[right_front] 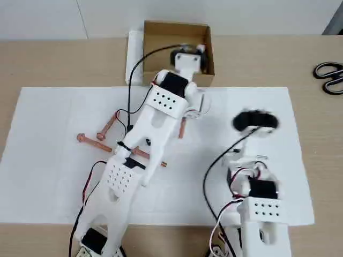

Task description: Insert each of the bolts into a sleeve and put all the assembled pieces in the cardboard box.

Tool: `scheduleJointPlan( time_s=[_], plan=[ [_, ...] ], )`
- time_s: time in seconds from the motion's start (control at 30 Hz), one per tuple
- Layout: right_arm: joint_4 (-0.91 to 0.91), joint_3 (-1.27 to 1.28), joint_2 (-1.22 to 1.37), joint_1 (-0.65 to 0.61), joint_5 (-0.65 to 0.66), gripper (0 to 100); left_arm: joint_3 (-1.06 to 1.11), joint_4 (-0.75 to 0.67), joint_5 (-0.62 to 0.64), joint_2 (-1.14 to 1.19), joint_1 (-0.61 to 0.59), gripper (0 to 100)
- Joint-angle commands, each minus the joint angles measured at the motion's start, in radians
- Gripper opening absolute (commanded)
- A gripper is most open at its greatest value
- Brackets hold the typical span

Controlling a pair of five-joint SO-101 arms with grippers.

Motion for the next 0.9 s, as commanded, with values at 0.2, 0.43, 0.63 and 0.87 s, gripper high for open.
scheduleJointPlan(
  time_s=[0.2,0.43,0.63,0.87],
  plan=[
    [-0.166,-0.005,-0.022,-0.096,0.212,0.3,-0.176,0.02,0.008,-0.27,-0.055,0],
    [-0.516,0.0,-0.022,-0.102,0.114,0.3,-0.17,0.02,0.008,-0.511,-0.112,0],
    [-0.74,0.0,-0.022,-0.2,0.086,0.3,0.039,0.02,0.006,-0.703,-0.084,0],
    [-0.862,0.002,-0.018,-0.3,0.091,0.3,0.216,0.014,0.054,-0.898,-0.071,0]
  ],
)
